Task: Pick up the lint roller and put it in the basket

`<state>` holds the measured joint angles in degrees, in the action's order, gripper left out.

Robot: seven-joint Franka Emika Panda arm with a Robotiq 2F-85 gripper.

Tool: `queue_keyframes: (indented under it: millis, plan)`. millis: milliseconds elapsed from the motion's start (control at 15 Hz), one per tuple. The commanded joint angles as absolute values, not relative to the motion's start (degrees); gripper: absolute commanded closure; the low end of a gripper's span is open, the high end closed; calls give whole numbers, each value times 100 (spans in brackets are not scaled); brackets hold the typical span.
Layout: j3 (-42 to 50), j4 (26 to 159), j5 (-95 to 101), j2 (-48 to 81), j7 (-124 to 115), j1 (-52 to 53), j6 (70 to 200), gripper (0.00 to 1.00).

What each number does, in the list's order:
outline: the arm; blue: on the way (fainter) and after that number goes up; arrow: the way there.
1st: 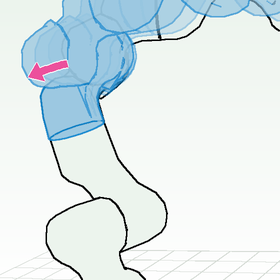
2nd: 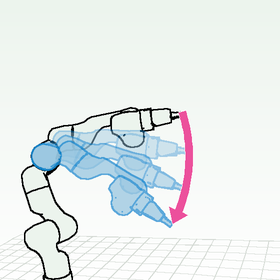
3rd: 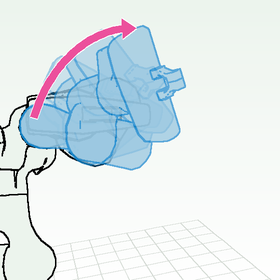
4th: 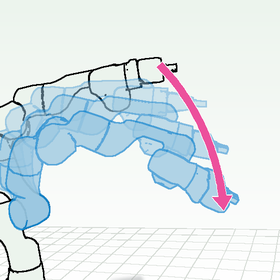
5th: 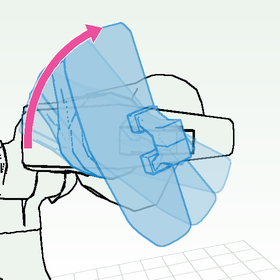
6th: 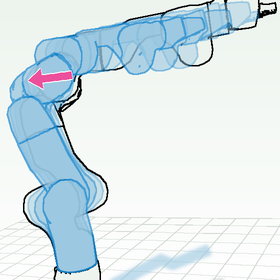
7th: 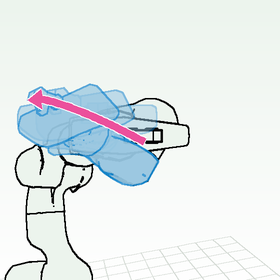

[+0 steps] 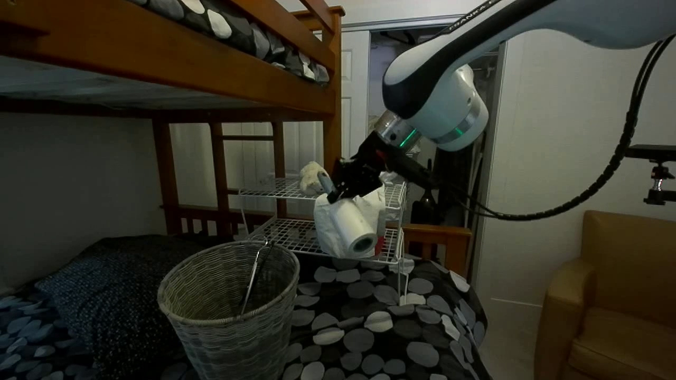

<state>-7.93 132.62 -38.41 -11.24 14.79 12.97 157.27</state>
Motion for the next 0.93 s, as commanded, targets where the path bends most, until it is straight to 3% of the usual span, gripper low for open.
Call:
queue_keyframes:
  millis: [0,267,667,733,800,867]
  plan:
    - [-1122,13824,-5042,-1165,2520,2172,16939,93]
    - [-1310,13337,-5733,-548,3184,2796,17836,93]
    - [-1002,12334,-5957,242,3420,2645,18226,93]
    - [-1056,12661,-5753,-62,3248,2684,18099,93]
    - [-1014,12568,-5746,27,3271,2651,18098,72]
    - [-1010,12556,-5742,62,3272,2642,18098,93]
